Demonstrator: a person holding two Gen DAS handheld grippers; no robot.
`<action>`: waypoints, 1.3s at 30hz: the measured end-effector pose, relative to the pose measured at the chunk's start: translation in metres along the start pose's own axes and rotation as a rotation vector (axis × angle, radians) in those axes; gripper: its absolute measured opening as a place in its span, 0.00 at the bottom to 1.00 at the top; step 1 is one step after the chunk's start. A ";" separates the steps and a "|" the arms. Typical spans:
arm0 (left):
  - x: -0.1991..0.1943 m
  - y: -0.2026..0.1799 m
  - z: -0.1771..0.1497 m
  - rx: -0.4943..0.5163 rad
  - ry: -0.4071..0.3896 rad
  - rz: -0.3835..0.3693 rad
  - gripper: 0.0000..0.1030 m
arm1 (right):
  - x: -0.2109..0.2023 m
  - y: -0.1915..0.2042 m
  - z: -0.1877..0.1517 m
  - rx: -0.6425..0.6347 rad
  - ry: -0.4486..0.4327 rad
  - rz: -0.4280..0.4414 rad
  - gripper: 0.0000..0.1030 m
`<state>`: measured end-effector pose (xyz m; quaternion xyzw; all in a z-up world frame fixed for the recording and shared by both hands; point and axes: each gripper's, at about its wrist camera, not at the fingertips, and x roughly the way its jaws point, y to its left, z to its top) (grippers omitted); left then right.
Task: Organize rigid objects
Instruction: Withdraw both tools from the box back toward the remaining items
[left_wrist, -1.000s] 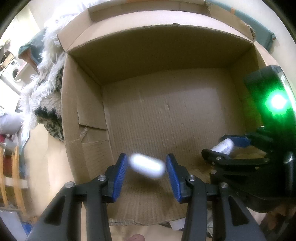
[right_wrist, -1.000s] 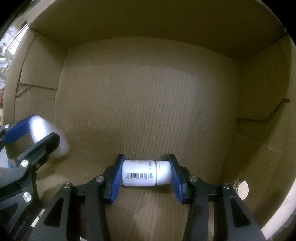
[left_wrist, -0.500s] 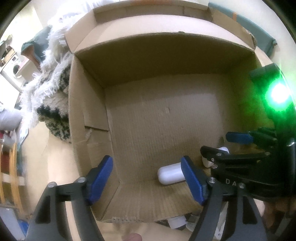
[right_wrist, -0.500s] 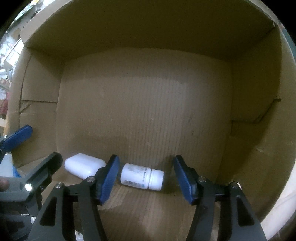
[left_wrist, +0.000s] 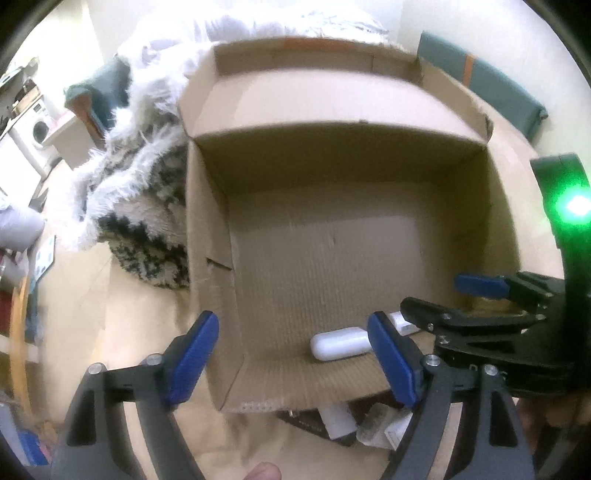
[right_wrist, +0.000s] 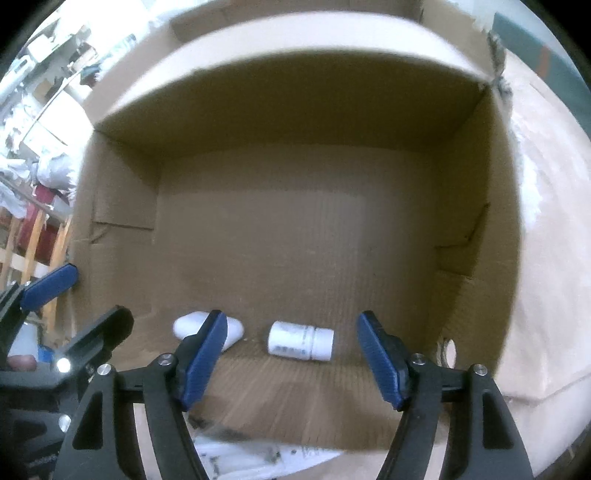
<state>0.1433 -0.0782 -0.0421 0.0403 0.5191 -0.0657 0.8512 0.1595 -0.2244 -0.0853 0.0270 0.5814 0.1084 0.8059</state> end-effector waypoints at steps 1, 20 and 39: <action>-0.004 0.004 -0.001 -0.007 -0.007 -0.008 0.79 | -0.005 0.002 -0.002 -0.002 -0.008 0.000 0.75; 0.014 0.039 -0.059 -0.241 0.187 -0.168 0.39 | -0.056 -0.015 -0.070 0.173 -0.037 0.112 0.75; 0.095 0.014 -0.068 -0.125 0.326 -0.119 0.09 | -0.008 -0.053 -0.094 0.520 0.120 0.328 0.75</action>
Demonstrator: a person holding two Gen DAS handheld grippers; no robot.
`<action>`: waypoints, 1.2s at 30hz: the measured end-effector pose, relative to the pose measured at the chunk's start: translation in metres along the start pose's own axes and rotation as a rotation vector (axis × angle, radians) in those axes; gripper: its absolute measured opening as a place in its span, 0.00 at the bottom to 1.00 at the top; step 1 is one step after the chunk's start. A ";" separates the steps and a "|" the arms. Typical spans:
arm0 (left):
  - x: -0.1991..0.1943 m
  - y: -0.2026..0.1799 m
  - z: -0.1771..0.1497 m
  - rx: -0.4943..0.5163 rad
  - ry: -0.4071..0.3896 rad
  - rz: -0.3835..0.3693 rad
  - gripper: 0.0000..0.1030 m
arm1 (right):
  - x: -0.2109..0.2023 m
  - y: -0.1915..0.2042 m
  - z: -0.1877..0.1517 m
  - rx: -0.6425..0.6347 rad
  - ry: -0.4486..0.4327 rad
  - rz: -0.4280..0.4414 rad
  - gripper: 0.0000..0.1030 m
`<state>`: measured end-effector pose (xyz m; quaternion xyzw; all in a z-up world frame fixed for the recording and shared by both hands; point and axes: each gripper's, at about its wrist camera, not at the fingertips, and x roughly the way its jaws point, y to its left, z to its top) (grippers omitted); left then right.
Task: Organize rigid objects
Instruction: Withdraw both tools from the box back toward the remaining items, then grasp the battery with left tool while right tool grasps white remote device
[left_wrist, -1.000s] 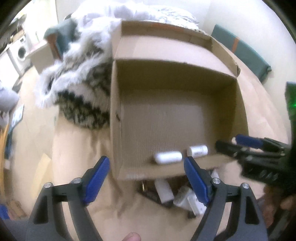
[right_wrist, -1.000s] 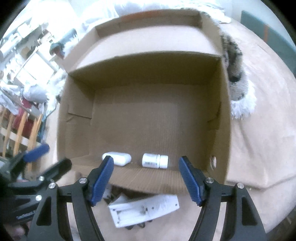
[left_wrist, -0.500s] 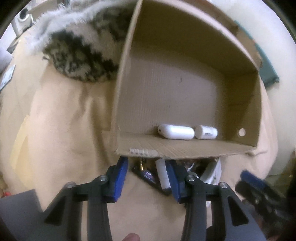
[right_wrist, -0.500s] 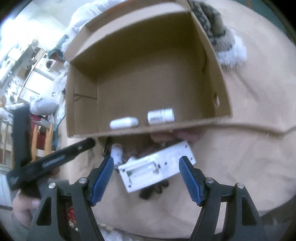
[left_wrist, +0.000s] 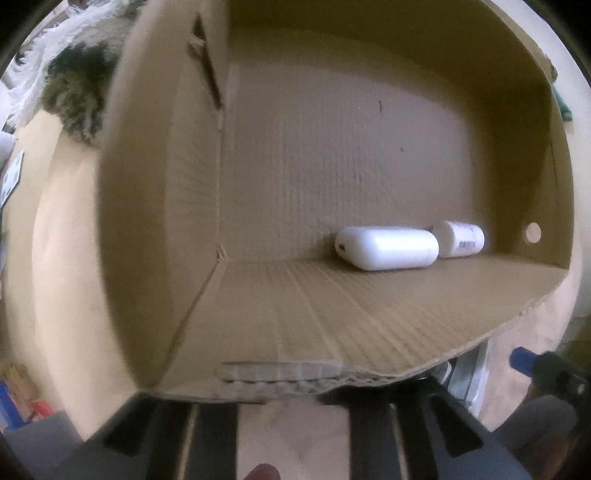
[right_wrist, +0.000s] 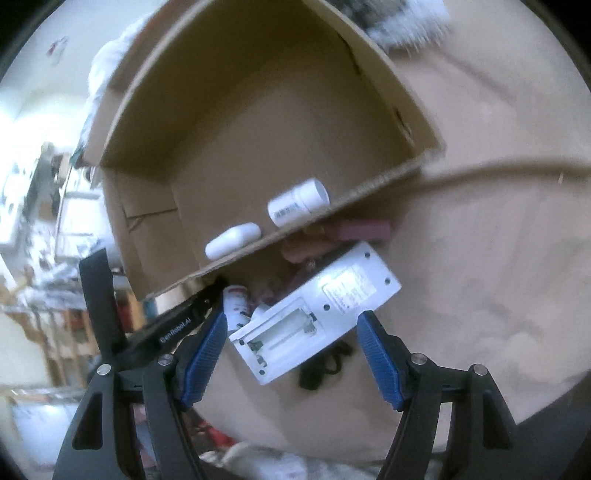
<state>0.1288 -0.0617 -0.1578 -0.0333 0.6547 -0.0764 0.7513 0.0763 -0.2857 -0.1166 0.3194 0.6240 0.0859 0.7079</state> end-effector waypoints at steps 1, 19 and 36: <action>0.000 -0.001 0.000 0.004 0.001 0.002 0.09 | 0.005 -0.003 0.001 0.028 0.017 0.002 0.75; -0.042 0.003 -0.013 -0.004 -0.076 0.016 0.09 | 0.059 -0.010 0.014 0.133 0.076 -0.094 0.51; -0.076 0.042 -0.041 -0.045 -0.159 -0.034 0.09 | -0.001 0.027 -0.053 -0.120 -0.218 -0.110 0.45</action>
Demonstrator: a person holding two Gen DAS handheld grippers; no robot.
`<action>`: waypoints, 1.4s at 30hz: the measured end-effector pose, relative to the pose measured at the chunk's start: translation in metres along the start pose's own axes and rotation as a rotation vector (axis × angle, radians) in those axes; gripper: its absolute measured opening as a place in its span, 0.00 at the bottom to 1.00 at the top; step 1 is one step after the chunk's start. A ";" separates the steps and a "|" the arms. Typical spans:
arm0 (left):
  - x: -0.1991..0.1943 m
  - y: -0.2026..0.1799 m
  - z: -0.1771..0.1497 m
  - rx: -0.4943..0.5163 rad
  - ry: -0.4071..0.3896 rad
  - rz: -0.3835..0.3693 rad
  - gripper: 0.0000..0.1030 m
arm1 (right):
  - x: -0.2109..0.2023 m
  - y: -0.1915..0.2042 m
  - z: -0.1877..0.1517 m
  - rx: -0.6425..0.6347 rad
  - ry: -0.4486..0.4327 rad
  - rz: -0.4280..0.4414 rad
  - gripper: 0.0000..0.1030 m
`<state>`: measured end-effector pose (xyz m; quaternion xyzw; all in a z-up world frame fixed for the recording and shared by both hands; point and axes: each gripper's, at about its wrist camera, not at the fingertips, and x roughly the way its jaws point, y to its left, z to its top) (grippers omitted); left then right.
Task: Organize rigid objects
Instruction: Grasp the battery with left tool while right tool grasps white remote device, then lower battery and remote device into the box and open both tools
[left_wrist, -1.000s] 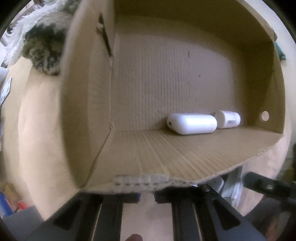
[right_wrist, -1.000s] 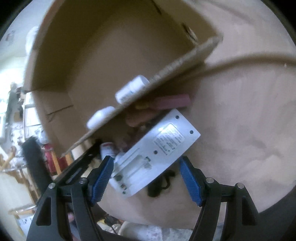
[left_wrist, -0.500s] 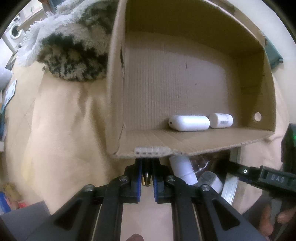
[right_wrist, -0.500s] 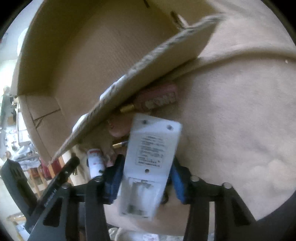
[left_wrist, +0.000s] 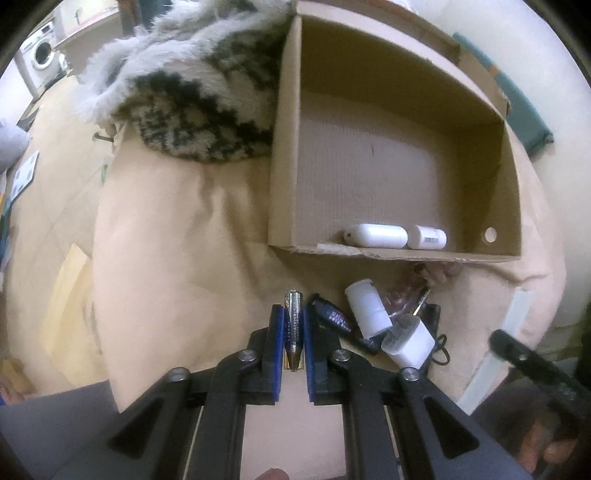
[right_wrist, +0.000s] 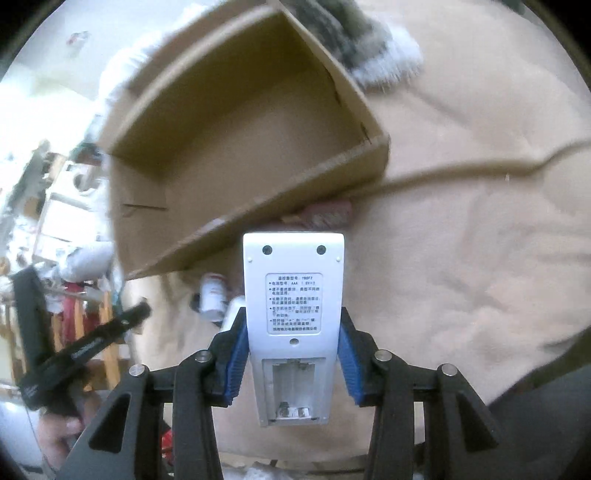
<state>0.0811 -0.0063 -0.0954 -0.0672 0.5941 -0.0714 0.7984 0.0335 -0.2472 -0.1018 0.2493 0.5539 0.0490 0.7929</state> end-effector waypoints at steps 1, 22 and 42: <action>-0.005 -0.001 -0.002 -0.003 -0.009 -0.001 0.09 | -0.007 0.001 0.003 -0.015 -0.020 0.013 0.45; -0.059 -0.048 0.061 0.052 -0.146 0.024 0.09 | -0.051 0.057 0.106 -0.328 -0.181 -0.023 0.45; 0.030 -0.093 0.097 0.210 -0.144 0.140 0.09 | 0.050 0.051 0.147 -0.388 -0.101 -0.140 0.45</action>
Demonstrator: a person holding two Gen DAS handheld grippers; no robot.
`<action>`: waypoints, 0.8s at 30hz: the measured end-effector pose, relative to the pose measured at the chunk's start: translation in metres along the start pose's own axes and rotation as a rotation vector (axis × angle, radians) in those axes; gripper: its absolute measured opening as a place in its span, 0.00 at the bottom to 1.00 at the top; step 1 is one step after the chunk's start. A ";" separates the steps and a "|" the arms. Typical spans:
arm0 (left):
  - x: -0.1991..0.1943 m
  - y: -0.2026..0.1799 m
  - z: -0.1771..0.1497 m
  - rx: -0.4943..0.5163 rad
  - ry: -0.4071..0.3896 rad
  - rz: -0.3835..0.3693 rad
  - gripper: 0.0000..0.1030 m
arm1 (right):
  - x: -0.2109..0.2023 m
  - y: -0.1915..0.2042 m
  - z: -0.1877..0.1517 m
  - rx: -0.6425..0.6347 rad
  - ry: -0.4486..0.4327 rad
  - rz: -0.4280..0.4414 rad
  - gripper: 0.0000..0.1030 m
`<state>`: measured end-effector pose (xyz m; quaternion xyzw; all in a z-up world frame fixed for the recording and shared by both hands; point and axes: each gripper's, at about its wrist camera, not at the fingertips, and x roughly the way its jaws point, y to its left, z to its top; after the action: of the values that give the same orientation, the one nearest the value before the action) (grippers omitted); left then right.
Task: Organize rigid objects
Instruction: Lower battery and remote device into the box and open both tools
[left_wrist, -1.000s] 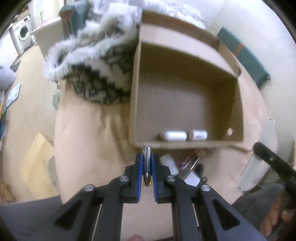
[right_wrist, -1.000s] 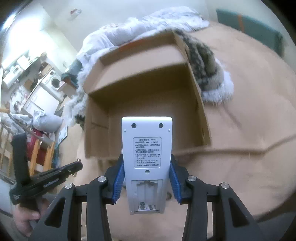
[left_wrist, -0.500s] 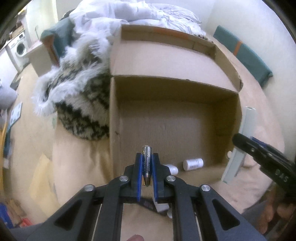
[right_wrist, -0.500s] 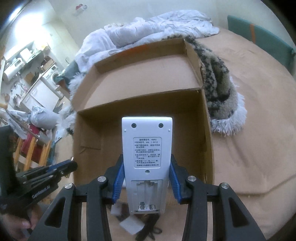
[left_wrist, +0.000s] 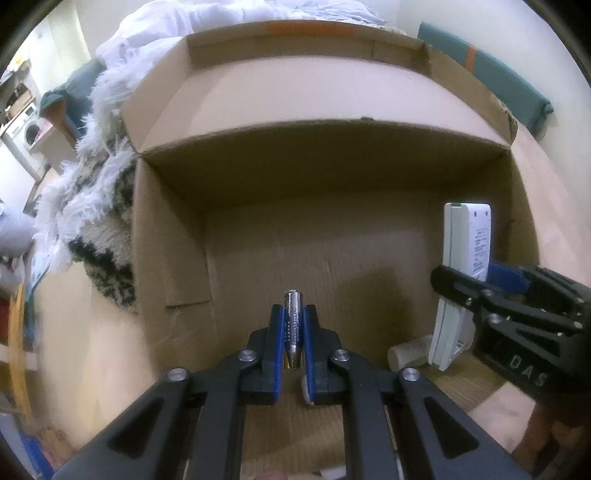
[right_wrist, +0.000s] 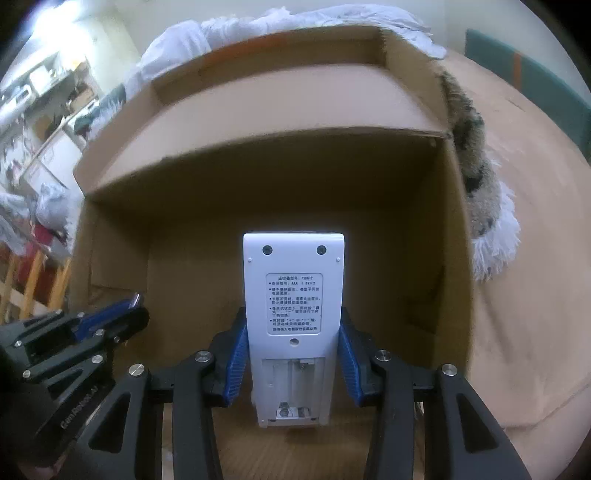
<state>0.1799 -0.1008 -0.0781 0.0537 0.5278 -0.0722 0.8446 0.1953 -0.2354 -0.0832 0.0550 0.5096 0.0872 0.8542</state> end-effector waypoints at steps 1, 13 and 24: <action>0.003 0.000 -0.001 -0.001 0.004 -0.006 0.09 | 0.003 0.001 0.000 -0.001 0.009 0.002 0.45; 0.029 -0.003 -0.011 0.002 0.046 0.015 0.09 | 0.029 -0.006 -0.003 0.044 0.114 -0.029 0.45; 0.036 -0.007 -0.010 -0.001 0.061 0.018 0.09 | 0.041 -0.015 0.002 0.080 0.154 -0.020 0.46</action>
<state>0.1851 -0.1088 -0.1146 0.0601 0.5527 -0.0626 0.8288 0.2178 -0.2412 -0.1201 0.0771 0.5775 0.0621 0.8104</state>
